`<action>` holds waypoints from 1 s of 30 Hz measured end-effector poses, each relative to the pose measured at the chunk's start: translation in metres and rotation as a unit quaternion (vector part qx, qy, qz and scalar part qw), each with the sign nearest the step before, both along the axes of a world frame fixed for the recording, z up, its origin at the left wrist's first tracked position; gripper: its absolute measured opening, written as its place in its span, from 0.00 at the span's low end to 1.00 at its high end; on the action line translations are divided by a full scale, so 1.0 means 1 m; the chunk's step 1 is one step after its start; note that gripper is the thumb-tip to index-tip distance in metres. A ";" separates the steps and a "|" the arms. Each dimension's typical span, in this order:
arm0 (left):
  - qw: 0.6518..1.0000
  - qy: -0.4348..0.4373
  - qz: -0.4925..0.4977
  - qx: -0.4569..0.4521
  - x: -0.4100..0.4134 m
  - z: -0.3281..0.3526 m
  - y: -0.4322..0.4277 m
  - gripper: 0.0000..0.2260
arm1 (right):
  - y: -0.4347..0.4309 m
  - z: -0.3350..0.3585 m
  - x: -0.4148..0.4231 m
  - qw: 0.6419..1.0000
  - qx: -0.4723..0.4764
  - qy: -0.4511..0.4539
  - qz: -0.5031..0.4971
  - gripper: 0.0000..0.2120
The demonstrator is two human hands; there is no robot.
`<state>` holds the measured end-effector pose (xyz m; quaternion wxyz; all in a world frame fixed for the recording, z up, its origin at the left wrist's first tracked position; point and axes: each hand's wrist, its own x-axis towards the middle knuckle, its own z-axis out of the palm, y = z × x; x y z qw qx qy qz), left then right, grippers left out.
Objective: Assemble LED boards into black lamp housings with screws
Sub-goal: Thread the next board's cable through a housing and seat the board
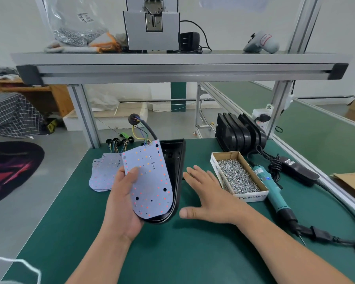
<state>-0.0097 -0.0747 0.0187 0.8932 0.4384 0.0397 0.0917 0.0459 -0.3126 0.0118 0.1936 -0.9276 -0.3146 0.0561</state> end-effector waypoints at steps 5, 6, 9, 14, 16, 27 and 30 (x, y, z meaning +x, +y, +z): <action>0.999 0.001 -0.008 0.042 -0.003 -0.001 -0.004 0.12 | -0.003 0.007 0.001 0.952 0.279 0.089 -0.092 0.29; 0.999 0.002 -0.011 0.043 -0.003 -0.001 -0.005 0.14 | -0.002 0.007 0.001 0.964 0.239 0.072 -0.091 0.31; 0.999 0.002 -0.016 0.035 -0.003 -0.001 -0.005 0.15 | -0.006 0.009 -0.004 0.994 0.104 0.012 -0.044 0.36; 1.000 -0.005 -0.017 0.022 -0.004 0.003 -0.004 0.13 | -0.020 0.021 -0.031 0.980 -0.146 -0.132 -0.038 0.31; 1.000 -0.006 -0.021 0.017 -0.005 0.003 -0.005 0.13 | -0.020 0.022 -0.035 0.962 -0.232 -0.134 -0.057 0.29; 0.992 0.023 -0.124 -0.016 -0.012 -0.009 -0.047 0.15 | 0.003 0.016 -0.037 0.949 0.247 0.192 -0.042 0.19; 0.993 0.048 -0.107 0.004 -0.009 -0.013 -0.051 0.14 | -0.001 0.013 -0.029 0.857 0.379 0.335 -0.094 0.19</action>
